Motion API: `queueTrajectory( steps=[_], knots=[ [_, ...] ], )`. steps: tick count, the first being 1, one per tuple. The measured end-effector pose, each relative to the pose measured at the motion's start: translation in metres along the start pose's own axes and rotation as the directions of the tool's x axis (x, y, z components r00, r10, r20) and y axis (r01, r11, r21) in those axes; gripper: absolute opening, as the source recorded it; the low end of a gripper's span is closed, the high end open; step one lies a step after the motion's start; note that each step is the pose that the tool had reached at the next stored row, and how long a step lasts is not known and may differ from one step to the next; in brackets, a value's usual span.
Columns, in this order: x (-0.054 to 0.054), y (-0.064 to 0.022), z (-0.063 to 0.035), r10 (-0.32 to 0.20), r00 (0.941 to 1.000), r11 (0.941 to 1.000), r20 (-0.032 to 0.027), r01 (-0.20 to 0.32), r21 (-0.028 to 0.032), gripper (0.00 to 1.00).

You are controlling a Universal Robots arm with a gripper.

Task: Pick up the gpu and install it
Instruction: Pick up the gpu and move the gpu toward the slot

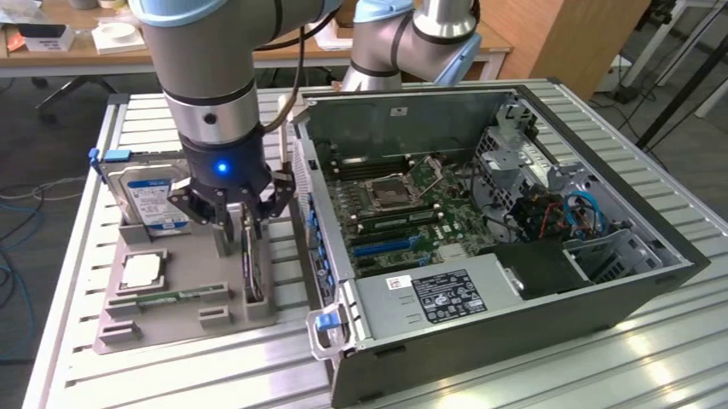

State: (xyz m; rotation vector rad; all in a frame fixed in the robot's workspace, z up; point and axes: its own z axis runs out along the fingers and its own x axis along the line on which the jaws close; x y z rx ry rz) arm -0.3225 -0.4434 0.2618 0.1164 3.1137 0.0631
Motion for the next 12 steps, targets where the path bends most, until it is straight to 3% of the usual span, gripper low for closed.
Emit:
queueTrajectory(
  steps=[12],
  knots=[
    [0.0002,-0.0003,0.0081,0.000,1.0000,1.0000,0.0002,0.000,0.0031,0.41]
  ],
)
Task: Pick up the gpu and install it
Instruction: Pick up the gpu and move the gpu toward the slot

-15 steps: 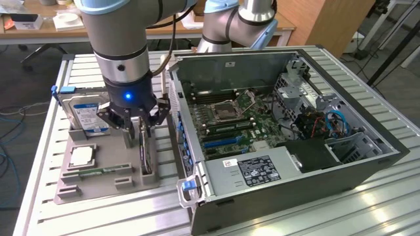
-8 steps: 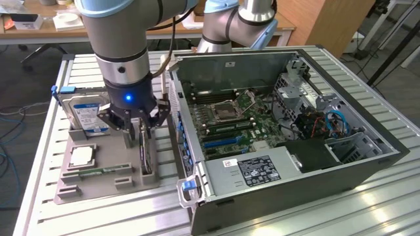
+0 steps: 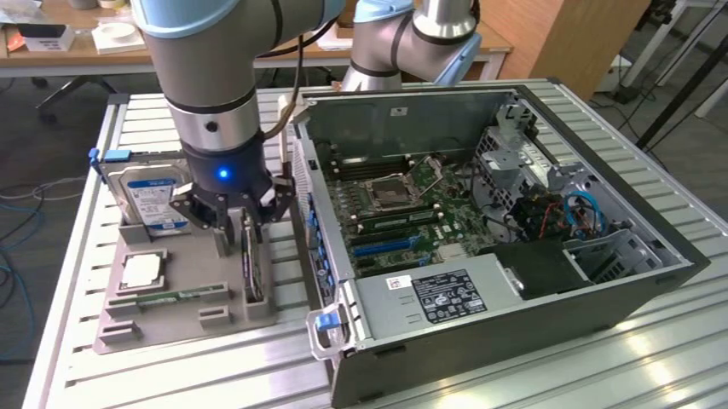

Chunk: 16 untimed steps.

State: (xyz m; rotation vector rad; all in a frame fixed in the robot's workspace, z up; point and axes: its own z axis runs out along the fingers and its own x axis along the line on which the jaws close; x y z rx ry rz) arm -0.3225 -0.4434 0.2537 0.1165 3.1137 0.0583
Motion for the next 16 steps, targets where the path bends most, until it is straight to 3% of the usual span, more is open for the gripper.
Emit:
queueTrajectory(
  steps=[16],
  knots=[
    [0.0002,-0.0004,0.0107,0.000,1.0000,1.0000,0.0005,0.000,0.0041,0.41]
  ],
)
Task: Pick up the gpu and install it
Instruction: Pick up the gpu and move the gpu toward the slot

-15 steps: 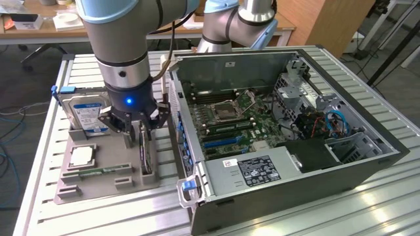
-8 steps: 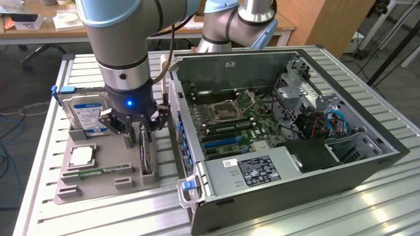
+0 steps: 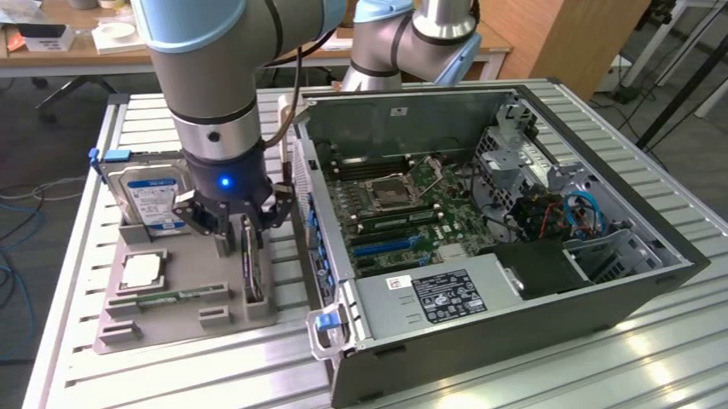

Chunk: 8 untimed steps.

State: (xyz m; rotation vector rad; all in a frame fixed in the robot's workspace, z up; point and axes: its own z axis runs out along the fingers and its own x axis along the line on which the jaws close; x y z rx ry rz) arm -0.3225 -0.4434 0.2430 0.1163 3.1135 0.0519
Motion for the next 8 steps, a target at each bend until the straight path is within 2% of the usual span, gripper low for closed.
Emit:
queueTrajectory(
  steps=[8],
  knots=[
    [0.0001,-0.0002,0.0047,0.000,1.0000,1.0000,0.0000,0.000,0.0001,0.41]
  ],
)
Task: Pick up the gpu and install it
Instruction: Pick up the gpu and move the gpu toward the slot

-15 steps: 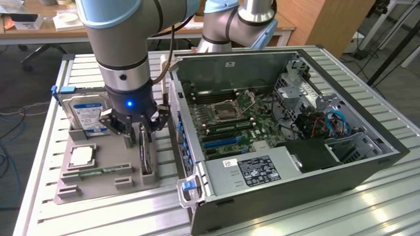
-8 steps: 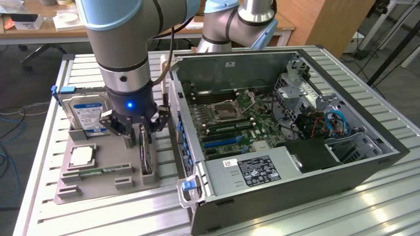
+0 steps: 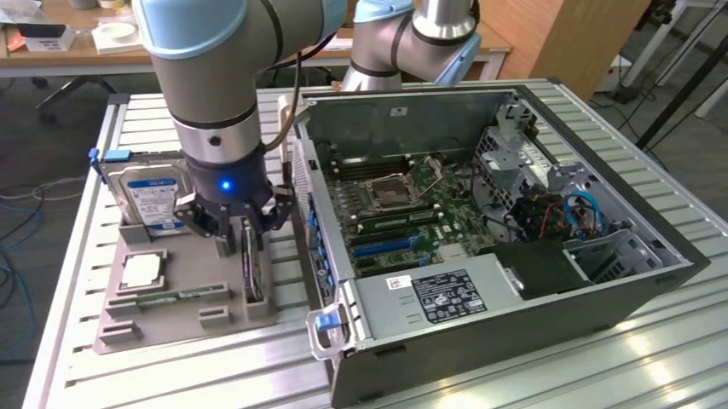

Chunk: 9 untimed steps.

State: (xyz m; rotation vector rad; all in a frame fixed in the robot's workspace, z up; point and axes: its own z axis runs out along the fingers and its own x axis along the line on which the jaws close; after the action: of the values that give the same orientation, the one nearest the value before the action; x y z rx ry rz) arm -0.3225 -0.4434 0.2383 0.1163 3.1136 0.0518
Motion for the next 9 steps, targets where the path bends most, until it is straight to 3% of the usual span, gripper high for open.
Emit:
queueTrajectory(
  steps=[9],
  knots=[
    [0.0000,-0.0001,0.0016,0.000,1.0000,1.0000,-0.0001,0.000,0.0000,0.41]
  ],
)
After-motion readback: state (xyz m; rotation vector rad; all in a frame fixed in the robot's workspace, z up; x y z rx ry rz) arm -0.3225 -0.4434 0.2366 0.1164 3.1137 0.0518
